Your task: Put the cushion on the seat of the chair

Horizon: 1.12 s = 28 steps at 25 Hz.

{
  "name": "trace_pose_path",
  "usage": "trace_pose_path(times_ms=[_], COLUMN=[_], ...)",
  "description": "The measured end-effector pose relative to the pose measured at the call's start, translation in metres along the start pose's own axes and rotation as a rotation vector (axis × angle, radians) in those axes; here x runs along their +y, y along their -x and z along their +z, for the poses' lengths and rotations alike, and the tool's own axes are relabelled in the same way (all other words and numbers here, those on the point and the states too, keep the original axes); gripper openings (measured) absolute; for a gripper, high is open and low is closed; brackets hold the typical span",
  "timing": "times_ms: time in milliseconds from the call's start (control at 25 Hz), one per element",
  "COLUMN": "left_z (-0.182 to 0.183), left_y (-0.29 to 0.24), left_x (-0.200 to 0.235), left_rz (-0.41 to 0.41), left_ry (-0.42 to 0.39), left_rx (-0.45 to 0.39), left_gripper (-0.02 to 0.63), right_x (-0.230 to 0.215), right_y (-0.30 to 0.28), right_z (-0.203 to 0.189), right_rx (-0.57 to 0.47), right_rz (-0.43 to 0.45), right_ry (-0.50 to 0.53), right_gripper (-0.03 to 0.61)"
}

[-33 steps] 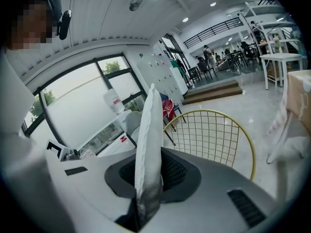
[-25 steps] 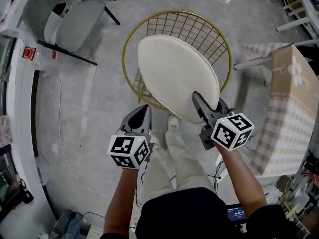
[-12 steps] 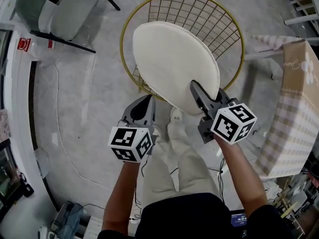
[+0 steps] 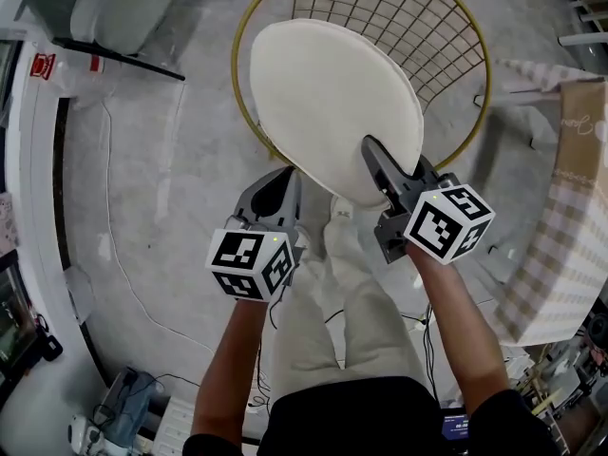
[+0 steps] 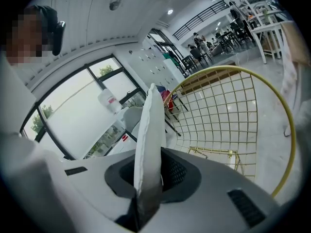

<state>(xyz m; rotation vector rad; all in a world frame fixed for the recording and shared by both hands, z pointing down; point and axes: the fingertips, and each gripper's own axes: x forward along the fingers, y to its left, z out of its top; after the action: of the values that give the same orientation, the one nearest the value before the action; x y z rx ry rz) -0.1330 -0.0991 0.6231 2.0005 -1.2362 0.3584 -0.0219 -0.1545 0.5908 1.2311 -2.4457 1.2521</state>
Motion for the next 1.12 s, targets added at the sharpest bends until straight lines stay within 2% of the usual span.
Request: trace_pose_path(times_ms=[280,640,1120], left_z=[-0.015,-0.025,-0.045], left_y=[-0.008,-0.027,-0.057], left_x=[0.005,0.008,0.001], left_rz=[0.008,-0.005,-0.030], left_ry=[0.014,-0.001,-0.022], left_rx=[0.016,0.052,0.109], left_gripper=[0.006,0.005,0.005], right_x=[-0.012,-0.046,-0.090], right_y=[-0.008,-0.009,-0.012], right_z=[-0.009,-0.023,-0.034], right_rx=[-0.010,0.006,0.036], right_rz=[0.011,-0.051,-0.120], right_ry=[-0.046,-0.114,-0.154], right_gripper=[0.060,0.061,0.061])
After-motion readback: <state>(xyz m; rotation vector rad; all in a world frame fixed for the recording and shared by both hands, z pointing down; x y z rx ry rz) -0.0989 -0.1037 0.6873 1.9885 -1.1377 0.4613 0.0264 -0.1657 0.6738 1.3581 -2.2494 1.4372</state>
